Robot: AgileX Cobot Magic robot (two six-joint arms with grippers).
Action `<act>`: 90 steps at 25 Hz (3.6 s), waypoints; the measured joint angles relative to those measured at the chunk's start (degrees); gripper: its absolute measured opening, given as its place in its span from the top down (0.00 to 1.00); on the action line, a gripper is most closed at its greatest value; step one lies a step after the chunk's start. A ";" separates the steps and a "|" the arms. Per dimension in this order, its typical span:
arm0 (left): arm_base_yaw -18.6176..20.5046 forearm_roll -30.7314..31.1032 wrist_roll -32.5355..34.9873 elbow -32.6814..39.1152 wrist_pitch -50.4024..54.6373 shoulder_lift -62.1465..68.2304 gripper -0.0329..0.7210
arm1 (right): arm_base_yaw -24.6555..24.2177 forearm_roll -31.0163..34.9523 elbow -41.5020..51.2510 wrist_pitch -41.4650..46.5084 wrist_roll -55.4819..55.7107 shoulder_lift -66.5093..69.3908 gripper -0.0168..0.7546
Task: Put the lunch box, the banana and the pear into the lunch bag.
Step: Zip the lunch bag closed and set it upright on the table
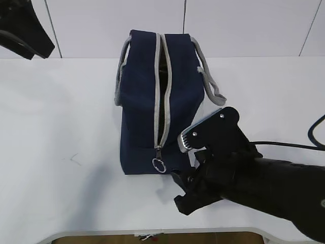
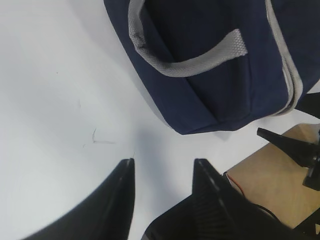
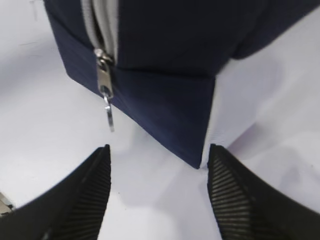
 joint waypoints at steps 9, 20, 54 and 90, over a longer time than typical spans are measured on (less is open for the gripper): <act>0.00 0.00 0.00 0.00 0.00 0.00 0.58 | 0.00 -16.21 0.00 -0.50 13.81 0.09 0.35; 0.00 0.00 0.00 0.00 0.00 0.00 0.58 | 0.00 -23.21 0.00 -11.41 19.72 6.03 0.35; 0.00 0.00 0.00 0.00 0.04 0.00 0.60 | 0.00 -33.39 0.00 -14.92 31.19 8.95 0.50; 0.00 0.00 0.00 0.00 0.04 0.00 0.63 | 0.00 -30.64 0.00 -12.48 31.30 8.95 0.96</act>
